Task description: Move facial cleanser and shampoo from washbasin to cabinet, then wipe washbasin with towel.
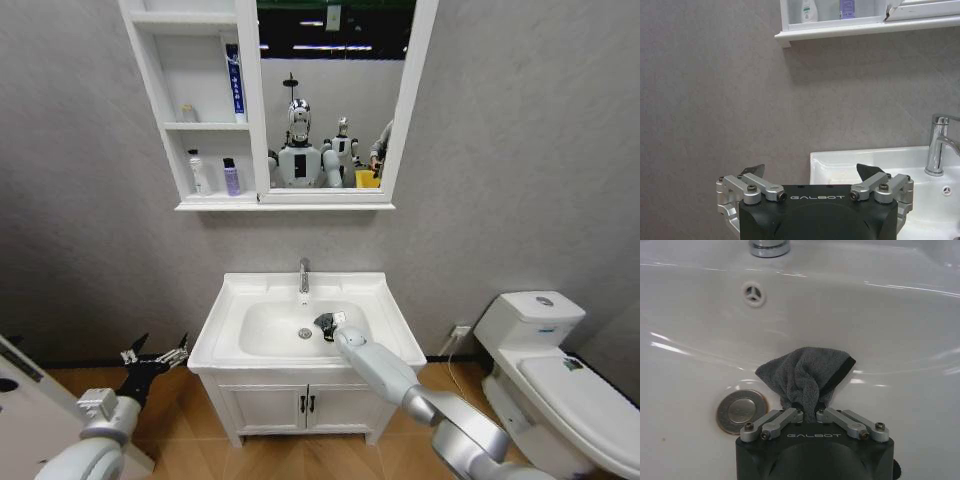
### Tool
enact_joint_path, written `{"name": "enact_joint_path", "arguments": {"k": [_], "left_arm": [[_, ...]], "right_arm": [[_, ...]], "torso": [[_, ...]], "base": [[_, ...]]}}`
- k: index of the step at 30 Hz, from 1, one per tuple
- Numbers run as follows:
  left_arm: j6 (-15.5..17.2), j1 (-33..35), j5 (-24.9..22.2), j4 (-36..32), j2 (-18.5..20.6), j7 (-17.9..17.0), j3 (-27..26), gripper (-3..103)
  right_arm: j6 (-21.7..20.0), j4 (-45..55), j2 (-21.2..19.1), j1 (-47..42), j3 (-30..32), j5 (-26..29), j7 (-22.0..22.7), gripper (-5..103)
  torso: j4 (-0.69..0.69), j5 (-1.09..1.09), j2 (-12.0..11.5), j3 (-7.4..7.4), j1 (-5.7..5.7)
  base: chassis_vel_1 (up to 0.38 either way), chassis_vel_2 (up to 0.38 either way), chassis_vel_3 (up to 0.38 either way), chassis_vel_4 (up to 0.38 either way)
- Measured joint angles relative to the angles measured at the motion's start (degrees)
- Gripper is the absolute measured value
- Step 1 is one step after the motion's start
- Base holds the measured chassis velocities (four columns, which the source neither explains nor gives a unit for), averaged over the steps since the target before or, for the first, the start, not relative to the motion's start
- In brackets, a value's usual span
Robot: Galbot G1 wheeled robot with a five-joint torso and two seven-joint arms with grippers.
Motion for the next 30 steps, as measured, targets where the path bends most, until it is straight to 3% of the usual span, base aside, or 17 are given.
{"name": "enact_joint_path", "arguments": {"k": [6, 11, 14, 15, 19, 21, 23, 24, 26, 30], "left_arm": [[0.0, 0.0, 0.0, 0.0, 0.0, 0.0, 0.0, 100], [0.0, 0.0, 0.0, 0.0, 0.0, 0.0, 0.0, 100], [0.0, 0.0, 0.0, 0.0, 0.0, 0.0, 0.0, 100], [0.0, 0.0, 0.0, 0.0, 0.0, 0.0, 0.0, 100], [0.0, 0.0, 0.0, 0.0, 0.0, 0.0, 0.0, 100], [0.0, 0.0, 0.0, 0.0, 0.0, 0.0, 0.0, 100], [0.0, 0.0, 0.0, 0.0, 0.0, 0.0, 0.0, 100], [0.0, 0.0, 0.0, 0.0, 0.0, 0.0, 0.0, 100], [0.0, 0.0, 0.0, 0.0, 0.0, 0.0, 0.0, 100], [0.0, 0.0, 0.0, 0.0, 0.0, 0.0, 0.0, 100]], "right_arm": [[1.1, -3.1, 3.7, 1.1, -0.7, -0.5, -2.8, 7], [-0.1, -1.6, 5.5, 1.1, -1.7, 6.5, -4.6, 7], [-0.3, -1.7, 6.7, 2.1, -2.7, 13.4, -7.3, 7], [-0.3, -1.7, 6.7, 2.1, -2.7, 13.4, -7.3, 7], [2.0, -2.8, 7.4, 3.8, -3.0, 16.2, -16.5, 6], [3.1, -3.5, 7.7, 4.3, -3.1, 16.2, -18.8, 6], [6.9, -5.3, 8.6, 5.1, -3.0, 15.5, -24.6, 6], [6.9, -5.3, 8.6, 5.1, -3.0, 15.5, -24.6, 6], [13.4, -7.9, 9.2, 5.7, -2.8, 13.5, -30.7, 6], [14.8, -8.9, 9.2, 5.6, -2.7, 12.0, -31.8, 6]], "torso": [[-0.01, -0.02, 0.0, 0.03, 0.04], [-0.01, 0.0, 0.0, 0.04, 0.05], [0.07, 0.02, -0.1, 0.06, 0.05], [0.07, 0.02, -0.1, 0.06, 0.05], [0.05, 0.02, -0.1, 0.04, 0.05], [0.04, 0.01, -0.1, 0.03, 0.05], [0.04, 0.02, 0.0, 0.03, 0.05], [0.04, 0.02, 0.0, 0.03, 0.05], [0.05, 0.02, 0.0, 0.02, 0.04], [0.03, 0.01, 0.0, 0.02, 0.04]], "base": [[0.0, 0.0, 0.0, 0.0], [0.0, 0.0, 0.0, 0.0], [0.0, 0.0, 0.0, 0.0], [0.0, 0.0, 0.0, 0.0], [0.0, 0.0, 0.0, 0.0], [0.0, 0.0, 0.0, 0.0], [0.0, 0.0, 0.0, 0.0], [0.0, 0.0, 0.0, 0.0], [0.0, 0.0, 0.0, 0.0], [0.0, 0.0, 0.0, 0.0]]}}
